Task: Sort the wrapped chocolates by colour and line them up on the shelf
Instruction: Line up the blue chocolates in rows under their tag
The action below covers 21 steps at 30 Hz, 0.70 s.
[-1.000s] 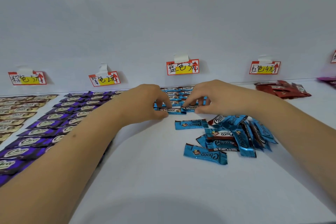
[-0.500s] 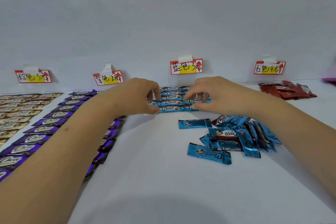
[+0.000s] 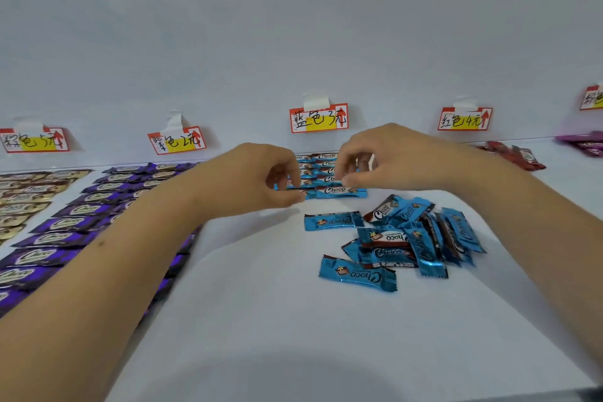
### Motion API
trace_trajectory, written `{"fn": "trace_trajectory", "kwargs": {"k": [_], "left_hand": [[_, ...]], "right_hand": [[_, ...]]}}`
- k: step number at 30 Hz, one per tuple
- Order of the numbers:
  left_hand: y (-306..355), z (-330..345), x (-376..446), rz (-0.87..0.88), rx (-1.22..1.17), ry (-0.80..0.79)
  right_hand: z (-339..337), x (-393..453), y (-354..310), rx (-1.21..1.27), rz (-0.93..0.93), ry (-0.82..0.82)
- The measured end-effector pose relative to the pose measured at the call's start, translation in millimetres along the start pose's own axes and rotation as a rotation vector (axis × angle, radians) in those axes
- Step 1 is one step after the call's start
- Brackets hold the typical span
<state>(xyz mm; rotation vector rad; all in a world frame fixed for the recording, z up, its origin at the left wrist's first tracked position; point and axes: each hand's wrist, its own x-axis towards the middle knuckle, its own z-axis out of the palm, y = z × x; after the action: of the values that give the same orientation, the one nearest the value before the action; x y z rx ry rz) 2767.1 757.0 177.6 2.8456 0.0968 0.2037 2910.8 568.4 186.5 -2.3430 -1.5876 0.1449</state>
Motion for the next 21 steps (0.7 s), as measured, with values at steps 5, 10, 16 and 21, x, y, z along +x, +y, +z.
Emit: {"fn": "trace_trajectory", "kwargs": {"k": [5, 10, 16, 21], "left_hand": [[28.8, 26.3, -1.7, 0.136, -0.006, -0.107], [20.1, 23.2, 1.0, 0.095, -0.039, -0.057], [10.8, 17.9, 3.2, 0.022, -0.075, -0.033], [6.4, 15.4, 5.2, -0.024, -0.110, 0.004]], "right_hand": [[-27.4, -19.0, 10.8, -0.057, 0.233, -0.302], [-23.9, -18.7, 8.8, 0.007, 0.229, -0.405], [-17.7, -15.2, 8.1, 0.218, 0.162, -0.342], [-9.8, -7.3, 9.0, 0.387, 0.122, -0.190]]}}
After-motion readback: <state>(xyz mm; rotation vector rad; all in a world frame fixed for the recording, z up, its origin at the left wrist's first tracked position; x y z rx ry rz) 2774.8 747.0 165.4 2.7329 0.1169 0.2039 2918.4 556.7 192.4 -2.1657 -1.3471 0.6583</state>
